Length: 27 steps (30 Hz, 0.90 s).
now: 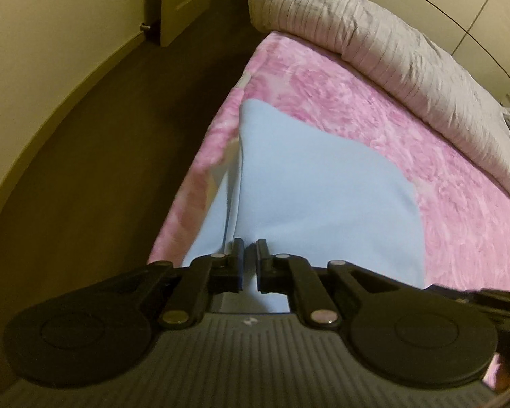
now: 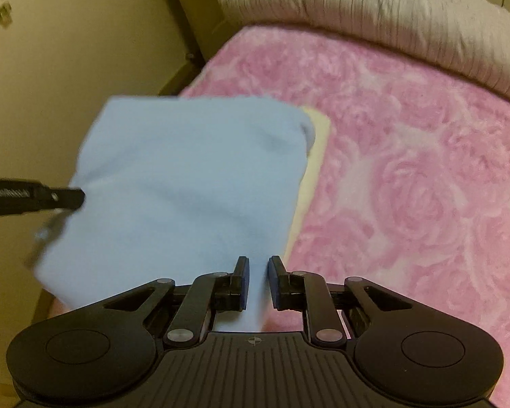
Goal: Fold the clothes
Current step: 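Carry the sweatshirt with both grippers and lower it onto the cream towel, then open both grippers and pull them back from the stacked sweatshirt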
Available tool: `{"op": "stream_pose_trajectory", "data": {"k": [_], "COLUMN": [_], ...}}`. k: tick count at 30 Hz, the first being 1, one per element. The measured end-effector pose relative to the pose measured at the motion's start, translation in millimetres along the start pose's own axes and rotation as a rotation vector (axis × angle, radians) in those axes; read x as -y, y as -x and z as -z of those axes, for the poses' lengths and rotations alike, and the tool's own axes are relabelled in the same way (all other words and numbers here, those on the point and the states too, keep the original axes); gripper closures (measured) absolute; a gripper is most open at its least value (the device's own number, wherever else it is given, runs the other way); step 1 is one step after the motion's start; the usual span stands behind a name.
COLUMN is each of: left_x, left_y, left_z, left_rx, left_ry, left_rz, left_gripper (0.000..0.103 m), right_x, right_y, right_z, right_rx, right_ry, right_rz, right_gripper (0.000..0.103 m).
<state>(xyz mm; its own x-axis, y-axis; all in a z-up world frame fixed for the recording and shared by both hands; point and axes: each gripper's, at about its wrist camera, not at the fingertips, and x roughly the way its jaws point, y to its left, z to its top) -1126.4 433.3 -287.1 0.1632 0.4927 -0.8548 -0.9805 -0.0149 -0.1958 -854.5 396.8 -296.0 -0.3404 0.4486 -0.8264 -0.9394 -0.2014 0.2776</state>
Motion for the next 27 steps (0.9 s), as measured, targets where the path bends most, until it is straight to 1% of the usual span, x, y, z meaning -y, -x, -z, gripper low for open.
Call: {"op": "stream_pose_trajectory", "data": {"k": [2, 4, 6, 8, 9, 10, 12, 13, 14, 15, 17, 20, 22, 27], "left_x": [6, 10, 14, 20, 24, 30, 42, 49, 56, 62, 73, 91, 102, 149], "left_y": [11, 17, 13, 16, 17, 26, 46, 57, 68, 79, 101, 130, 146, 192], "left_z": [4, 20, 26, 27, 27, 26, 28, 31, 35, 41, 54, 75, 92, 134], "left_rx": [-0.019, -0.042, -0.067, -0.074, -0.077, -0.063, -0.032, -0.020, -0.007, 0.003, 0.023, 0.048, 0.067, 0.099], "left_ry": [0.000, 0.005, 0.008, 0.009, 0.010, -0.002, -0.024, -0.031, -0.039, -0.030, -0.005, 0.053, 0.105, 0.190], "left_rz": [-0.024, -0.053, -0.095, -0.134, -0.154, -0.169, -0.198, -0.212, -0.226, -0.234, -0.249, -0.255, -0.267, -0.360], "left_gripper": [0.085, 0.081, 0.080, 0.080, 0.080, 0.080, 0.077, 0.070, 0.064, 0.063, 0.060, 0.060, 0.058, 0.058], "right_x": [0, -5, -10, -16, -18, -20, -16, -13, -9, -5, 3, 11, 16, 34], "right_y": [22, 24, 23, 8, 11, 15, 35, 45, 55, 63, 80, 107, 126, 173], "right_z": [7, 17, 26, 33, 32, 30, 24, 23, 24, 24, 30, 39, 43, 48], "right_rx": [0.019, -0.020, -0.059, -0.109, -0.108, -0.104, -0.060, -0.040, -0.034, -0.033, -0.030, -0.023, -0.016, -0.003], "right_ry": [-0.014, 0.006, 0.027, 0.056, 0.065, 0.071, 0.047, 0.029, 0.009, -0.003, -0.012, 0.008, 0.040, 0.140], "right_rz": [-0.038, -0.068, -0.095, -0.084, -0.081, -0.081, -0.115, -0.133, -0.142, -0.146, -0.153, -0.154, -0.178, -0.223], "right_gripper": [0.086, 0.086, 0.086, 0.086, 0.085, 0.085, 0.083, 0.080, 0.071, 0.060, 0.053, 0.051, 0.051, 0.051]}}
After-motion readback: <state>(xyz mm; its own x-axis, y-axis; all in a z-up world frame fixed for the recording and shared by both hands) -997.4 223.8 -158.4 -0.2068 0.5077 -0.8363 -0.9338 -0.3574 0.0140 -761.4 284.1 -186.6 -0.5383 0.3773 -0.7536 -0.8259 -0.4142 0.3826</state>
